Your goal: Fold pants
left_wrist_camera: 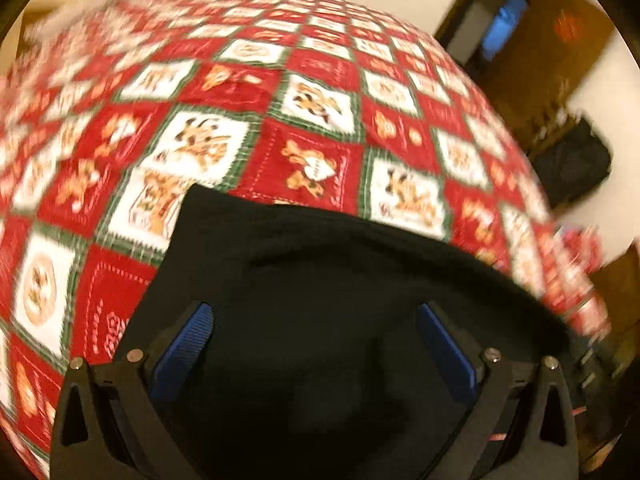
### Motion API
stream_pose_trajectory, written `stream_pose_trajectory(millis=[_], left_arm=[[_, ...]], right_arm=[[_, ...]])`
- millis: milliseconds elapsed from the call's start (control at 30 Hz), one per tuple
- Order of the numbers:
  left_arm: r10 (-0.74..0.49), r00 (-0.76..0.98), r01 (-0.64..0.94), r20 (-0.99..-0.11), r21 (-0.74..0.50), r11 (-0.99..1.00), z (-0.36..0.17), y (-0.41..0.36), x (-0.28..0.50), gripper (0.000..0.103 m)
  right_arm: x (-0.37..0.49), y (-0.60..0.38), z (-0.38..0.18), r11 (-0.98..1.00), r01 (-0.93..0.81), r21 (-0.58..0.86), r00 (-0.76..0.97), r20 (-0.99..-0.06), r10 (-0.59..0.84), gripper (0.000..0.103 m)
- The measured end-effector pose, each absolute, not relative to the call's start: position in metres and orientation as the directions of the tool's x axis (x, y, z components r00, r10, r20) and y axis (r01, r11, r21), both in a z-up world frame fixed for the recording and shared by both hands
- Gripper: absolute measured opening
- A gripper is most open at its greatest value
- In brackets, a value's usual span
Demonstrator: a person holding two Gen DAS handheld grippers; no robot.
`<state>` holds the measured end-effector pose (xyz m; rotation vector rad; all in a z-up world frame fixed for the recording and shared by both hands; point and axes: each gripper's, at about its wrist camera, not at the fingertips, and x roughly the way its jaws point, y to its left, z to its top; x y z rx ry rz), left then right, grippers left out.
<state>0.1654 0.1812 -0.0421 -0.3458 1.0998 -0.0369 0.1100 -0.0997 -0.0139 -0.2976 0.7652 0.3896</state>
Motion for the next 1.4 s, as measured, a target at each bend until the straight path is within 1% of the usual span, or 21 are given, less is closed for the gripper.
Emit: stream_pose_trajectory(millis=[100,167,233,333,467,533,667,700,733,767,800,833,867,900,933,967,1000,1033,1133,1267,1400], left_arm=[[-0.247,0.454,-0.219,-0.856,-0.376,0.900,-0.038,0.193,0.167,0.103],[-0.269,0.448,-0.232,-0.852,-0.402,0.886,-0.038,0.192,0.168,0.103],[-0.275,0.441,-0.236,-0.854,-0.406,0.883,-0.038,0.187,0.172,0.103],[-0.280,0.412,-0.230,-0.867,-0.396,0.889,-0.038,0.174,0.185,0.103],[-0.284,0.326,-0.201,-0.902,-0.359,0.911,-0.043,0.150,0.206,0.103],[-0.273,0.306,-0.205,-0.912,-0.343,0.917,-0.044,0.144,0.210,0.103],[-0.226,0.259,-0.207,-0.939,-0.283,0.937,-0.048,0.135,0.216,0.103],[-0.210,0.247,-0.204,-0.946,-0.262,0.943,-0.051,0.133,0.216,0.099],[-0.182,0.237,-0.201,-0.954,-0.231,0.952,-0.053,0.132,0.215,0.087],[-0.174,0.234,-0.196,-0.957,-0.221,0.955,-0.055,0.132,0.214,0.080],[-0.173,0.231,-0.192,-0.957,-0.220,0.956,-0.056,0.133,0.213,0.067],[-0.187,0.238,-0.190,-0.953,-0.234,0.953,-0.057,0.135,0.210,0.049],[-0.223,0.260,-0.189,-0.940,-0.276,0.942,-0.057,0.140,0.206,0.041],[-0.253,0.280,-0.191,-0.926,-0.312,0.931,-0.056,0.144,0.201,0.026],[-0.290,0.306,-0.193,-0.907,-0.357,0.914,-0.053,0.150,0.196,0.019],[-0.329,0.347,-0.186,-0.878,-0.408,0.894,-0.048,0.156,0.187,0.017],[-0.342,0.372,-0.177,-0.863,-0.428,0.886,-0.043,0.159,0.181,0.015],[-0.360,0.431,-0.153,-0.827,-0.460,0.875,-0.032,0.164,0.168,0.014],[-0.379,0.548,-0.077,-0.746,-0.496,0.865,-0.007,0.168,0.136,0.013],[-0.380,0.683,0.007,-0.624,-0.514,0.858,0.021,0.179,0.082,0.013],[-0.339,0.776,0.038,-0.532,-0.498,0.866,0.018,0.191,0.025,0.013]], right_arm=[[0.086,-0.093,-0.013,0.871,-0.455,-0.183,0.697,-0.682,0.221,0.005],[0.072,-0.089,-0.013,0.863,-0.459,-0.211,0.719,-0.659,0.221,0.005],[0.060,-0.081,-0.016,0.844,-0.465,-0.268,0.743,-0.637,0.207,0.005],[0.043,-0.069,-0.018,0.801,-0.475,-0.365,0.780,-0.596,0.191,0.005],[0.027,-0.056,-0.021,0.742,-0.473,-0.475,0.819,-0.547,0.172,0.005],[0.021,-0.053,-0.024,0.716,-0.478,-0.509,0.826,-0.538,0.169,0.005],[0.017,-0.054,-0.025,0.707,-0.477,-0.521,0.829,-0.535,0.164,0.005],[0.017,-0.055,-0.023,0.712,-0.471,-0.521,0.832,-0.531,0.162,0.005],[0.016,-0.056,-0.021,0.716,-0.465,-0.521,0.835,-0.526,0.160,0.005],[0.016,-0.056,-0.019,0.719,-0.460,-0.521,0.838,-0.521,0.159,0.005],[0.015,-0.056,-0.017,0.723,-0.454,-0.521,0.841,-0.517,0.156,0.005],[0.014,-0.057,-0.014,0.728,-0.448,-0.518,0.844,-0.513,0.155,0.005],[0.012,-0.057,-0.010,0.737,-0.441,-0.512,0.848,-0.507,0.155,0.005],[0.007,-0.059,-0.007,0.743,-0.435,-0.508,0.851,-0.502,0.155,0.005],[0.004,-0.059,-0.005,0.747,-0.431,-0.506,0.854,-0.497,0.156,0.005],[0.001,-0.059,-0.003,0.751,-0.427,-0.503,0.856,-0.492,0.158,0.005],[-0.004,-0.060,0.000,0.756,-0.425,-0.497,0.858,-0.487,0.161,0.005],[-0.011,-0.060,0.002,0.762,-0.425,-0.488,0.858,-0.486,0.168,0.005],[-0.030,-0.057,0.005,0.764,-0.433,-0.479,0.857,-0.481,0.184,0.005],[-0.049,-0.048,-0.003,0.751,-0.458,-0.476,0.846,-0.492,0.204,0.005],[-0.064,-0.033,-0.023,0.702,-0.495,-0.512,0.830,-0.518,0.207,0.005]])
